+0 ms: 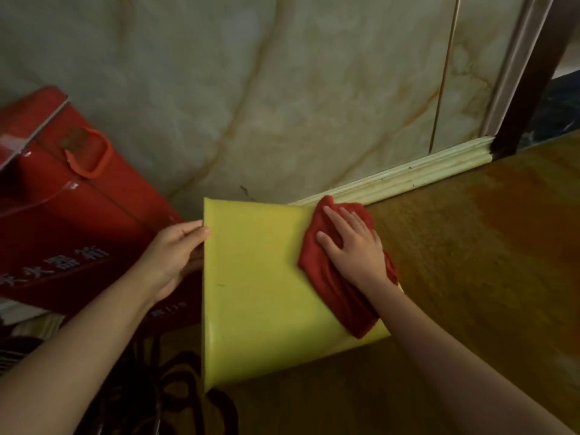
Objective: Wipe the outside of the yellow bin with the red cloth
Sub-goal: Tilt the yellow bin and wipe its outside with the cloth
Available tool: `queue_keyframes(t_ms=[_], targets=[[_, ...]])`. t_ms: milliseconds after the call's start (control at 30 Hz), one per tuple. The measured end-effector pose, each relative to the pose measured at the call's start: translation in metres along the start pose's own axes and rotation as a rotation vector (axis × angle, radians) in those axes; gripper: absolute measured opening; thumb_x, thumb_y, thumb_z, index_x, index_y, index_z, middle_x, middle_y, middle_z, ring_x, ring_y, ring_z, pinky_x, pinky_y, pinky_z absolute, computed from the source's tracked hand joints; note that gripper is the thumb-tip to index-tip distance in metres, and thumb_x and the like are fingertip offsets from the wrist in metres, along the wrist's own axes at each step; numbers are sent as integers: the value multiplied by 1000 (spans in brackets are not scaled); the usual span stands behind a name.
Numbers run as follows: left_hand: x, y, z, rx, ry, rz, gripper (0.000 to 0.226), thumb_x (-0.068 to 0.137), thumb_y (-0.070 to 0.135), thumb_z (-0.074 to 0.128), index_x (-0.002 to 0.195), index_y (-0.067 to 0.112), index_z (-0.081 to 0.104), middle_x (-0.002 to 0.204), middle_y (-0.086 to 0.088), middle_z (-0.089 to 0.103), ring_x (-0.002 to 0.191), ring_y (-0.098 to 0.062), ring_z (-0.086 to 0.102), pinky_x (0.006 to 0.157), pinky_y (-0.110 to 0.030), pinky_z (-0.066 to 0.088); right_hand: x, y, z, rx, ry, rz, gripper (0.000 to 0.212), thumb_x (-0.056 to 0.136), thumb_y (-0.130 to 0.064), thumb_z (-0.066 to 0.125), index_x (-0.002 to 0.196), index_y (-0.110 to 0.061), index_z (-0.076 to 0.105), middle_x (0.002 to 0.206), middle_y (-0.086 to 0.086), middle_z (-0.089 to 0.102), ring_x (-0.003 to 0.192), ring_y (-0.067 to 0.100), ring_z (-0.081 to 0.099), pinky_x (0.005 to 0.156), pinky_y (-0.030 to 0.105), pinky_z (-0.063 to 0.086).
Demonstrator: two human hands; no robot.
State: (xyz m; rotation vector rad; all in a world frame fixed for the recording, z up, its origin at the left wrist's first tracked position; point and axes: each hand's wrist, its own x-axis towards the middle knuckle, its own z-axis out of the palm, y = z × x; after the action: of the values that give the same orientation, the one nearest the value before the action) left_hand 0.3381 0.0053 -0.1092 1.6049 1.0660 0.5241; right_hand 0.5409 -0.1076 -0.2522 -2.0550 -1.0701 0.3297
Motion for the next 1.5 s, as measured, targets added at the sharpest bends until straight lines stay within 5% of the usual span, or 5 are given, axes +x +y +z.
queue_keyframes(t_ms=[300,667,1100,1367,1500], targets=[[-72,2,11,246,-469,-19,75,74,5,64,126,48,31,108,5,72,98,-15,67,77,-27,55,-1,32,-18,95,54,369,57,91,-51,30,145,-36,20,156,2,25,141,26,24,112,53,23],[-49,-6,0,218,-416,131,57,74,4,64,122,31,50,106,7,73,97,-11,67,75,-18,51,-19,-119,-4,182,-13,-381,66,80,-63,36,141,-49,15,158,-12,12,145,11,8,113,48,10],[-41,-1,18,612,-148,394,33,85,36,52,117,28,57,103,5,69,89,-6,66,76,-25,54,-46,51,-12,312,225,563,63,87,-58,35,144,-35,22,153,5,30,139,27,29,110,52,28],[-7,67,76,647,-146,483,22,86,19,55,80,0,63,62,-8,53,50,-6,42,50,-26,32,-47,-66,-36,296,431,77,55,84,-60,28,137,-46,27,150,-8,35,135,16,33,111,47,23],[15,96,85,422,-322,346,33,90,20,48,93,-11,57,82,-18,59,73,-21,52,65,-32,41,3,-74,-67,242,469,-14,55,82,-60,32,133,-40,40,132,-4,55,117,20,53,93,41,42]])
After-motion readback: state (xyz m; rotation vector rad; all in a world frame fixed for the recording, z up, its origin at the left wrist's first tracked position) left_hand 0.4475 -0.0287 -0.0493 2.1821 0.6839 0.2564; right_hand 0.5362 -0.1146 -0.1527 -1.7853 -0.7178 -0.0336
